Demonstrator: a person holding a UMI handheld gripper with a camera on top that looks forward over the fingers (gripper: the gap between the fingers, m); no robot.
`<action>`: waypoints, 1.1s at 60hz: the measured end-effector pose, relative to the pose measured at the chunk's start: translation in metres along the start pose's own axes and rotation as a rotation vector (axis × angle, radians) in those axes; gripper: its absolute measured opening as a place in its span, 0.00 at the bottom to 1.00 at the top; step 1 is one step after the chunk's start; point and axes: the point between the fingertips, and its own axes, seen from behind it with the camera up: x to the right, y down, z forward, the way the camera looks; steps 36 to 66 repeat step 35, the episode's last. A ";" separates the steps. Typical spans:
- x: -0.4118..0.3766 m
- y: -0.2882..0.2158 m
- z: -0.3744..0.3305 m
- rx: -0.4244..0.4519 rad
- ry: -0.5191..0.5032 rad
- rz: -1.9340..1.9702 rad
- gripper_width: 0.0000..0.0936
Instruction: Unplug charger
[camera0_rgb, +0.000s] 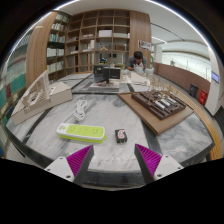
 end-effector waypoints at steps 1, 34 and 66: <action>-0.001 0.000 -0.006 0.003 -0.002 0.000 0.91; 0.015 0.028 -0.086 0.077 -0.048 -0.003 0.91; 0.018 0.030 -0.084 0.076 -0.046 -0.006 0.91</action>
